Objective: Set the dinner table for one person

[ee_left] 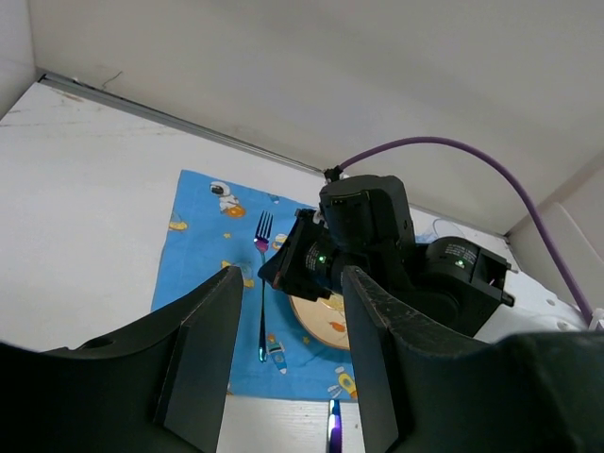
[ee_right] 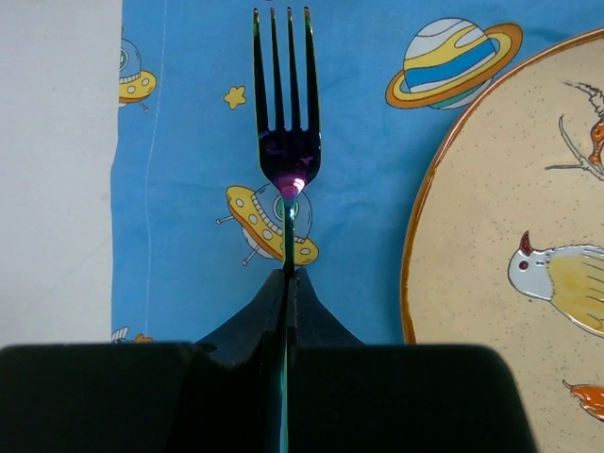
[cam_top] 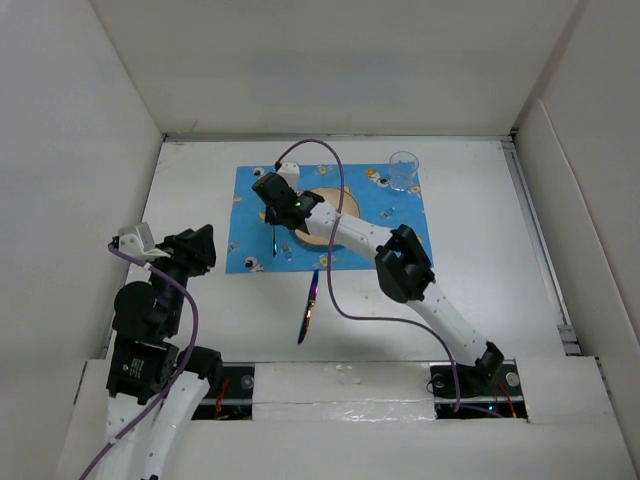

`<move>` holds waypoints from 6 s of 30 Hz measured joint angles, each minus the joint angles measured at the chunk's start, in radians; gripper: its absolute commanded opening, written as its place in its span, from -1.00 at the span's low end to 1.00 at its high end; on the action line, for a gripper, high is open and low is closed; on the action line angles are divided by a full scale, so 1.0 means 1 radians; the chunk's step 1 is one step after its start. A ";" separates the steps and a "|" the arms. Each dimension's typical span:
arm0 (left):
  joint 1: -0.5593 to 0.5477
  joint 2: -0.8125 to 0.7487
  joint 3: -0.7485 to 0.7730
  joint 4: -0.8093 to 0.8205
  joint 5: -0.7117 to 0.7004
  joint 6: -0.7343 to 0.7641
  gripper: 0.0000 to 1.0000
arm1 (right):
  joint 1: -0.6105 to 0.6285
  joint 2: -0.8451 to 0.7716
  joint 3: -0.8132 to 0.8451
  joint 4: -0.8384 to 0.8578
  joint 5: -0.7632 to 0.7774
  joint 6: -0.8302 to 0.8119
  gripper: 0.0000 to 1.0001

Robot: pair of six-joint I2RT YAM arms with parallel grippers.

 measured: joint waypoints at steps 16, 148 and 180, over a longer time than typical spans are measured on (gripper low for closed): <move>0.000 0.024 0.000 0.000 0.026 0.000 -0.13 | -0.025 0.056 -0.021 0.037 -0.050 0.079 -0.23; 0.000 0.061 0.000 0.014 0.063 0.007 -0.16 | -0.454 -0.583 -0.986 0.239 -0.140 -0.425 -1.00; 0.000 0.077 0.000 0.014 0.066 0.012 -0.07 | -0.453 -0.630 -0.998 0.267 -0.173 -0.357 0.08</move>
